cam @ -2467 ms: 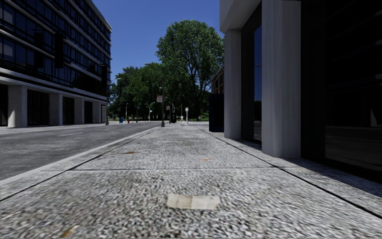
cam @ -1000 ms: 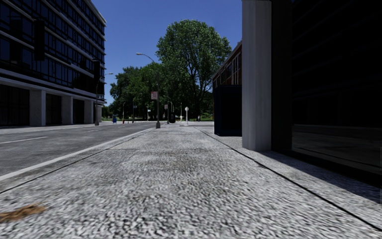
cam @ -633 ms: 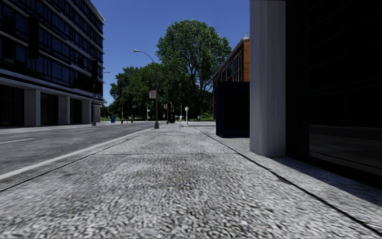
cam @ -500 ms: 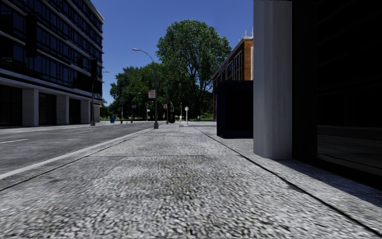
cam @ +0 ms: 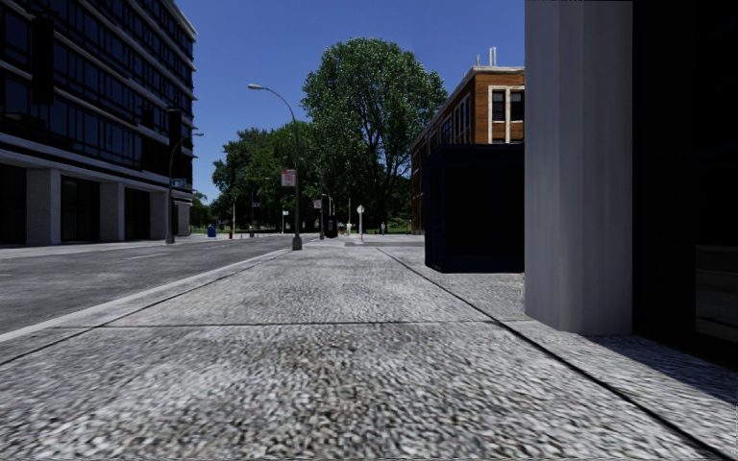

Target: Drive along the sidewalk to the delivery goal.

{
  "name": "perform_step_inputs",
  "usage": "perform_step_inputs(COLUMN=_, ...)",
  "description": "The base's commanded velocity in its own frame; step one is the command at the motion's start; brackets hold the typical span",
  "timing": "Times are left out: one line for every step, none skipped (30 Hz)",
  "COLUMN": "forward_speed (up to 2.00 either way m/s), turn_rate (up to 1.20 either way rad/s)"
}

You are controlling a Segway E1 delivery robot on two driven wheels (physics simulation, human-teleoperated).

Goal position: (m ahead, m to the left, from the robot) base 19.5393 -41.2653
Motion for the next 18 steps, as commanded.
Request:
perform_step_inputs(forward_speed=2.0, turn_rate=0.0)
perform_step_inputs(forward_speed=2.0, turn_rate=0.0)
perform_step_inputs(forward_speed=2.0, turn_rate=0.0)
perform_step_inputs(forward_speed=2.0, turn_rate=0.0)
perform_step_inputs(forward_speed=2.0, turn_rate=0.0)
perform_step_inputs(forward_speed=2.0, turn_rate=0.0)
perform_step_inputs(forward_speed=2.0, turn_rate=0.0)
perform_step_inputs(forward_speed=2.0, turn_rate=0.0)
perform_step_inputs(forward_speed=2.0, turn_rate=0.0)
perform_step_inputs(forward_speed=2.0, turn_rate=0.0)
perform_step_inputs(forward_speed=2.0, turn_rate=0.0)
perform_step_inputs(forward_speed=2.0, turn_rate=0.0)
perform_step_inputs(forward_speed=2.0, turn_rate=0.0)
perform_step_inputs(forward_speed=2.0, turn_rate=0.0)
perform_step_inputs(forward_speed=2.0, turn_rate=0.0)
perform_step_inputs(forward_speed=2.0, turn_rate=0.0)
perform_step_inputs(forward_speed=2.0, turn_rate=0.0)
perform_step_inputs(forward_speed=2.0, turn_rate=0.0)
